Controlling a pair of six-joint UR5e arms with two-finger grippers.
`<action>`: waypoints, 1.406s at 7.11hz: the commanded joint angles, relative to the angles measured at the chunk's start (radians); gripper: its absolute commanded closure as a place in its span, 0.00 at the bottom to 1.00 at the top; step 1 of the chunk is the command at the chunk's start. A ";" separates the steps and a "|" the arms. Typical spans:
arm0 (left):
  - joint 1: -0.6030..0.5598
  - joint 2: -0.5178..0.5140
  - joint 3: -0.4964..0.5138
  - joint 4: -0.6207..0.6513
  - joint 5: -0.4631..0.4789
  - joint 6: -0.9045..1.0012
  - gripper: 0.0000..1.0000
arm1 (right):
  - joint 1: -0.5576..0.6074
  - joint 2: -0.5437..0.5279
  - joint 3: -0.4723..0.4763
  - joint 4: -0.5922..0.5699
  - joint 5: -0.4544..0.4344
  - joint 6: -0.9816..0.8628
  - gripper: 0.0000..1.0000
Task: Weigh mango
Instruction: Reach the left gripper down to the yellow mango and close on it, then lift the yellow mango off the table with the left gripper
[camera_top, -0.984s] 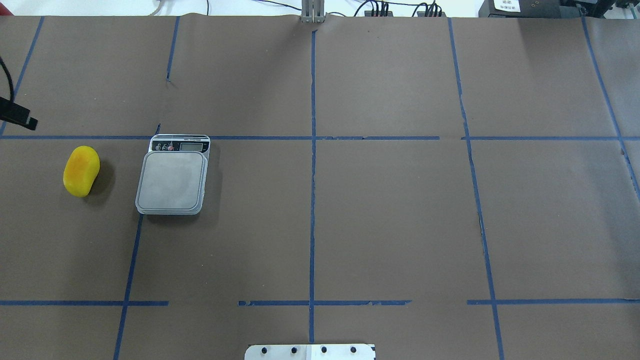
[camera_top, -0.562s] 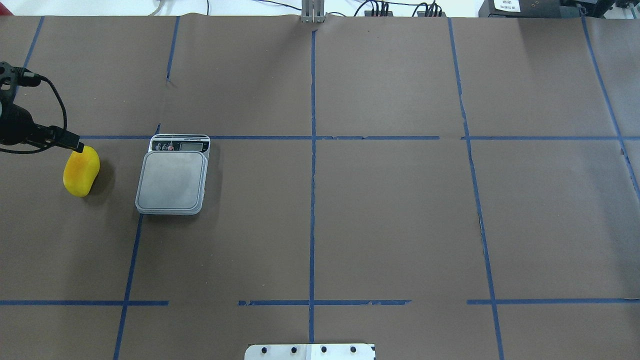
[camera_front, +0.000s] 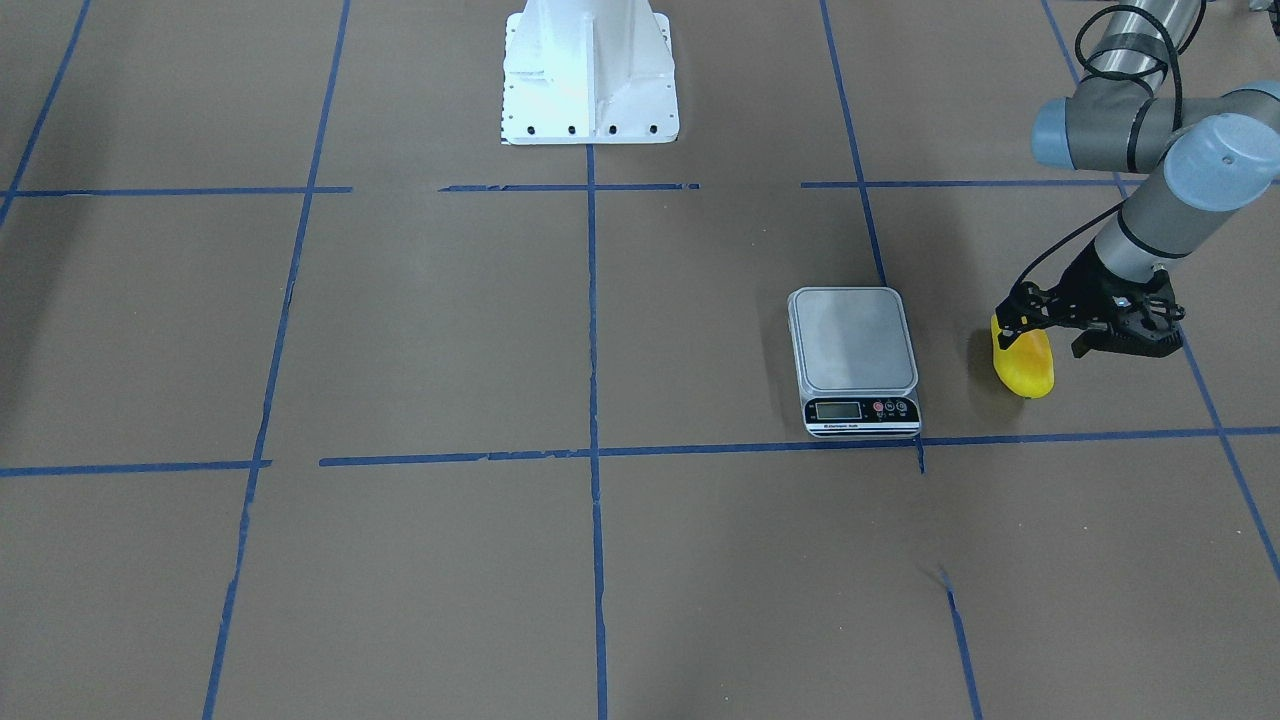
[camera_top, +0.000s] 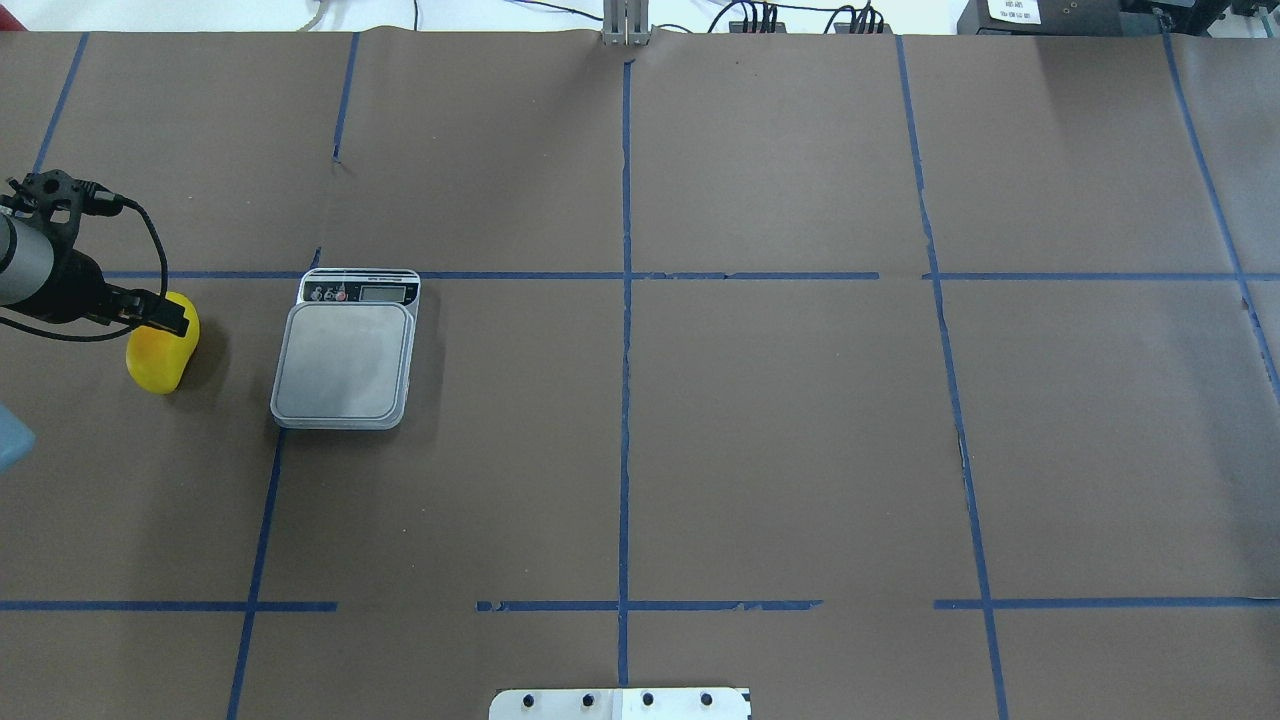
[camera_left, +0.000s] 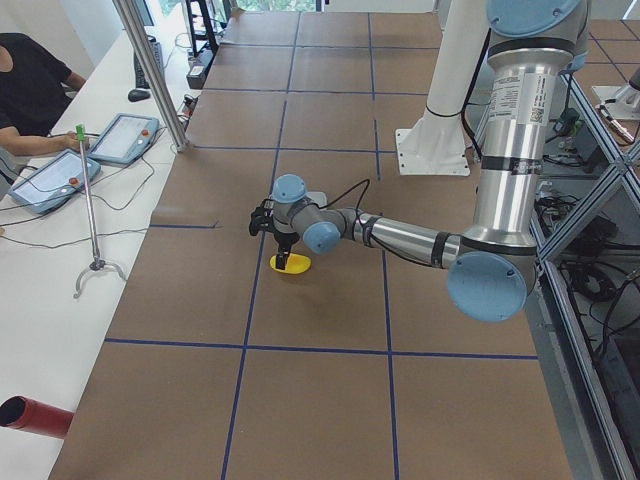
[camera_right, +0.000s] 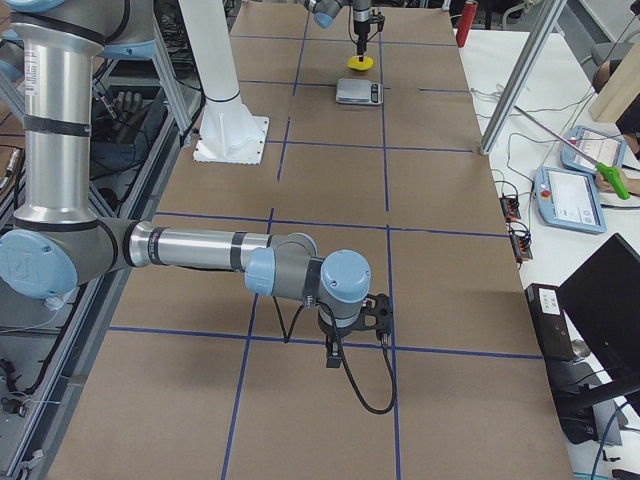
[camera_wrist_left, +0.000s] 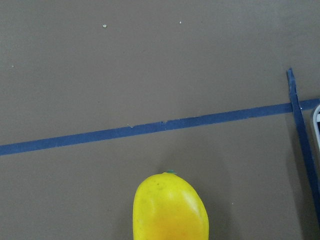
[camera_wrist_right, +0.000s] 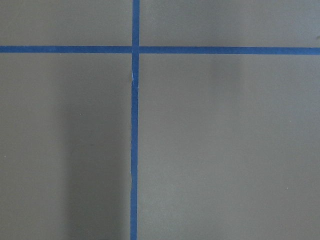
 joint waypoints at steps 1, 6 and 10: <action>0.015 -0.001 0.067 -0.095 0.000 -0.004 0.00 | 0.000 0.000 0.001 0.000 0.000 -0.001 0.00; 0.013 0.010 0.002 -0.082 -0.014 -0.044 1.00 | 0.000 0.000 -0.001 0.000 0.000 -0.001 0.00; -0.130 -0.011 -0.369 0.464 -0.049 0.187 1.00 | 0.000 0.000 0.001 0.000 0.000 0.000 0.00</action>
